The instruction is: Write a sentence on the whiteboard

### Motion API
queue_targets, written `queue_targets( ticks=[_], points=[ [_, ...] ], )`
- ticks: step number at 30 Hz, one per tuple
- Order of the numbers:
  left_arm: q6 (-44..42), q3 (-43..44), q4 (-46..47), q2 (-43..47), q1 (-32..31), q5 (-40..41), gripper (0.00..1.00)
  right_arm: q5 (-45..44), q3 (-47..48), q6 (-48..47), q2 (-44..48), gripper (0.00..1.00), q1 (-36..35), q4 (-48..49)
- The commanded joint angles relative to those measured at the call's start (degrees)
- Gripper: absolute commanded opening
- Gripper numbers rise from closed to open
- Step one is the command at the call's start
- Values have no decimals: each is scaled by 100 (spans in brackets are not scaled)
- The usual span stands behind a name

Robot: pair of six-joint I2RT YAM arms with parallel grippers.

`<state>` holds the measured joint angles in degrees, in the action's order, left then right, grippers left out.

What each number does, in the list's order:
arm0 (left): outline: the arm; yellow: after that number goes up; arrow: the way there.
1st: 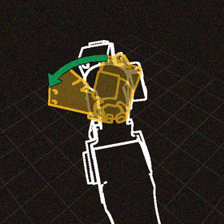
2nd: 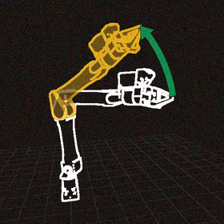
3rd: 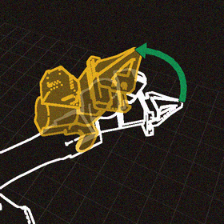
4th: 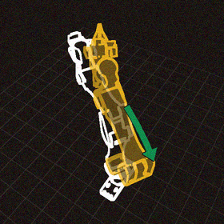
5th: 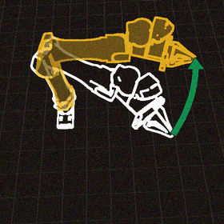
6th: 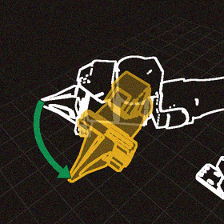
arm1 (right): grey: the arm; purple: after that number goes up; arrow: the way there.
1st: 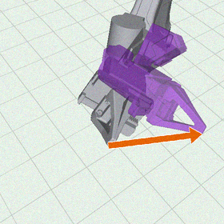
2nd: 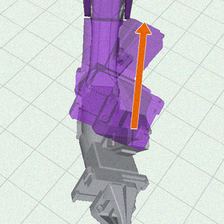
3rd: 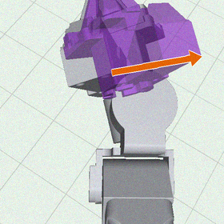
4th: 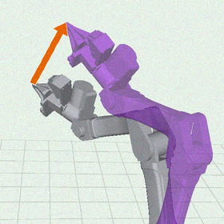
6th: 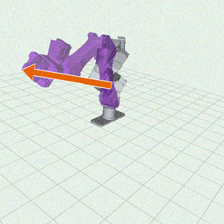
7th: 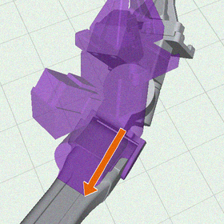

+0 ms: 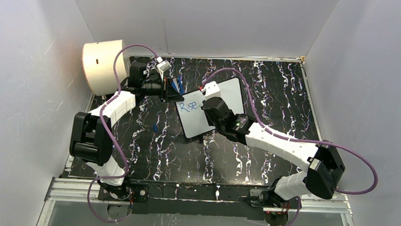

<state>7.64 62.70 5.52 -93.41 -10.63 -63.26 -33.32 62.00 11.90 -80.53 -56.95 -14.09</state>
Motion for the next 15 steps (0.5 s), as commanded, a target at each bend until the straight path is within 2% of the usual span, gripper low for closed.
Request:
queue_targets(
  ticks=[1,15],
  points=[
    [-70,100,-130,239,-26,-177,0,36,-6,68,40,0,38,19],
    [-78,102,-138,243,-26,-213,0,-110,-69,-110,136,0,36,381]
  ],
)
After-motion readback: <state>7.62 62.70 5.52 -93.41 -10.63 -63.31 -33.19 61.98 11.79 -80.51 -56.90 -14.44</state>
